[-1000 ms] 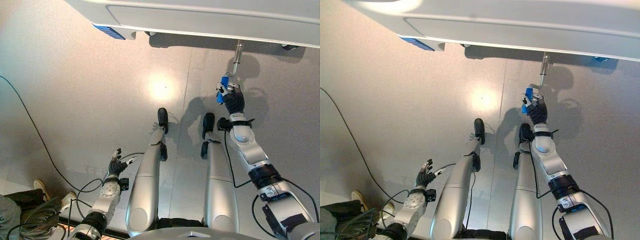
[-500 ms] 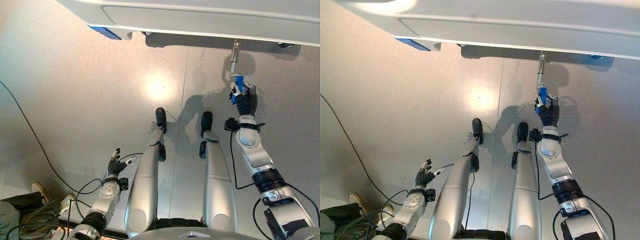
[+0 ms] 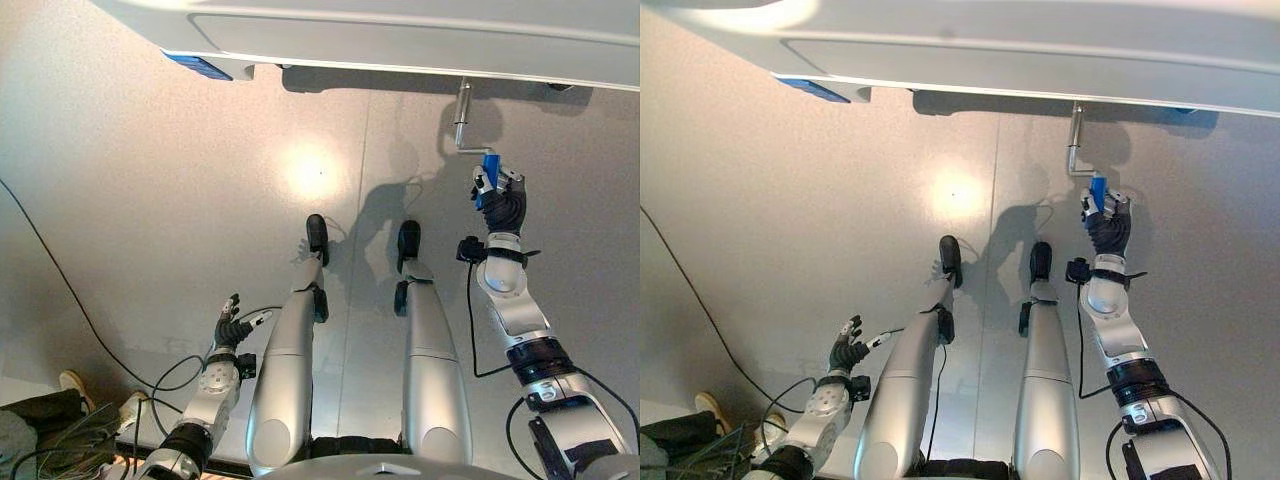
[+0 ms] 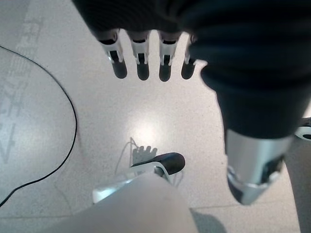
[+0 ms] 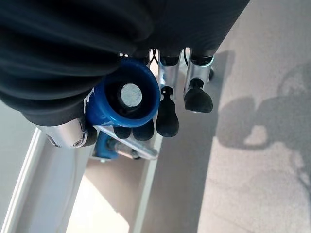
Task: Raise the hospital bed
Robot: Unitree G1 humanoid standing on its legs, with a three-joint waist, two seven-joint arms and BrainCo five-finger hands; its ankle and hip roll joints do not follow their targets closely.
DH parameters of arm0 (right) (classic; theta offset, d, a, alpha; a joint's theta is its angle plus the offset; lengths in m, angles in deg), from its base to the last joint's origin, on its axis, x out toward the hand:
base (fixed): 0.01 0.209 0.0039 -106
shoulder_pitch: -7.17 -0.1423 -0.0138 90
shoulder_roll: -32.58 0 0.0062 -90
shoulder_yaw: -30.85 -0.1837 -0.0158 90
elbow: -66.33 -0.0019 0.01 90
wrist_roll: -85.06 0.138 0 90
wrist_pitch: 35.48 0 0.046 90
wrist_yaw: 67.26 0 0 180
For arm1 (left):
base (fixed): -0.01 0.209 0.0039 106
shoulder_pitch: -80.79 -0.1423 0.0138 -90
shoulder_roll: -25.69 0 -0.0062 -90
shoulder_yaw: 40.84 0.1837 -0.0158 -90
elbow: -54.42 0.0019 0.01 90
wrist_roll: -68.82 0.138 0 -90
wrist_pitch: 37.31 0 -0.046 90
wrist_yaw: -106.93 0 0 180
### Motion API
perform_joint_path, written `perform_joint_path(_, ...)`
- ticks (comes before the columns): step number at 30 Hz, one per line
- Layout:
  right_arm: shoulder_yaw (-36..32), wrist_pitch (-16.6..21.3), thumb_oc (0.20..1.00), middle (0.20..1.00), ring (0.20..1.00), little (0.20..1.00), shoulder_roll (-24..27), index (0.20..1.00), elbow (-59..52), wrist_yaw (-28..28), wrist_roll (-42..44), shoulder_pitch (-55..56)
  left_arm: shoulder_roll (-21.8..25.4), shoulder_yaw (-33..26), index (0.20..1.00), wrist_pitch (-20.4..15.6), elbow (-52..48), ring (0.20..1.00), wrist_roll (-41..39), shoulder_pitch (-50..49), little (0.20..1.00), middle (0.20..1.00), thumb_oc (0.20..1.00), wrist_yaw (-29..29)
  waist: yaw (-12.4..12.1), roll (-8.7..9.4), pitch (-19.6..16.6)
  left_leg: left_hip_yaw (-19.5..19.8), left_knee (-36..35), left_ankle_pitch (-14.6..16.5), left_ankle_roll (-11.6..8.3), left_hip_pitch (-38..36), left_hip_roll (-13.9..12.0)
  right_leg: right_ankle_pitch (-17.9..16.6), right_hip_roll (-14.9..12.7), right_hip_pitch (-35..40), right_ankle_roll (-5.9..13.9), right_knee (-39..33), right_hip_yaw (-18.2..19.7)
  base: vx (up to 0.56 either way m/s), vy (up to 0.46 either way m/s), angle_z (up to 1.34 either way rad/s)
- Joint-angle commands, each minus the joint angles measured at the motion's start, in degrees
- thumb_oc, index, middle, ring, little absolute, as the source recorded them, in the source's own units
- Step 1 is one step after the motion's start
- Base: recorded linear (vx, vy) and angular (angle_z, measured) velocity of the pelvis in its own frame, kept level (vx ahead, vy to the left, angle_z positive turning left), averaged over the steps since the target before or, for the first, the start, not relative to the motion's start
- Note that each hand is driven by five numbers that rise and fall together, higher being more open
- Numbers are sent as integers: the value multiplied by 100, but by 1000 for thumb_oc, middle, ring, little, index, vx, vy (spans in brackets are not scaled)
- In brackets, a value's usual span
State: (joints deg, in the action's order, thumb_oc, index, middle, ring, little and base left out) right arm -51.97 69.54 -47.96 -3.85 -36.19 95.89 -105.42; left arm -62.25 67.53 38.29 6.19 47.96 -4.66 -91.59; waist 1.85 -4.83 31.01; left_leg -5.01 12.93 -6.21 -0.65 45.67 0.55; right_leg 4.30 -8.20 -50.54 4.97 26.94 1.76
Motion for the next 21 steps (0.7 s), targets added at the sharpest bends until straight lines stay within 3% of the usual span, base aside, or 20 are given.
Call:
perform_joint_path(1,-1354,403,200,200,200,200,816,200,468,666,895,-83,-25,-198,1000,-63,156,1000,-72,-512,1000,1000,1000,-62,145,-196,-121,209,653,337,-427,107,-162,-551,223,-110,244,-240,58,3,-10,-5)
perform_joint_path(4,-1199,365,200,200,200,200,949,200,1593,329,1508,-343,-30,-90,1000,-47,138,1000,-123,-458,1000,1000,1000,-38,105,-223,-121,224,699,346,-425,191,-175,-555,227,-194,231,-216,37,5,-17,-11)
perform_joint_path(7,-1064,322,200,200,200,200,1054,200,2072,170,1698,-526,-51,-44,1000,-51,156,1000,-129,-425,1000,1000,1000,-31,105,-235,-121,230,738,355,-424,268,-177,-554,231,-262,224,-189,34,1,-5,-2)
perform_joint_path(11,-738,67,200,200,200,200,1274,200,3547,-74,1877,-1086,-72,180,1000,-74,131,1000,-140,-386,1000,1000,1000,-21,13,-348,-121,253,839,365,-428,436,-169,-543,203,-400,214,-96,5,-1,-3,1)
perform_joint_path(21,56,-534,200,200,200,200,1647,200,5134,-314,1224,-1965,-16,491,1000,-99,-75,1000,-127,-245,1000,1000,1000,-40,-216,-566,-121,310,1103,391,-420,868,-123,-481,140,-791,203,204,-64,-1,-3,3)
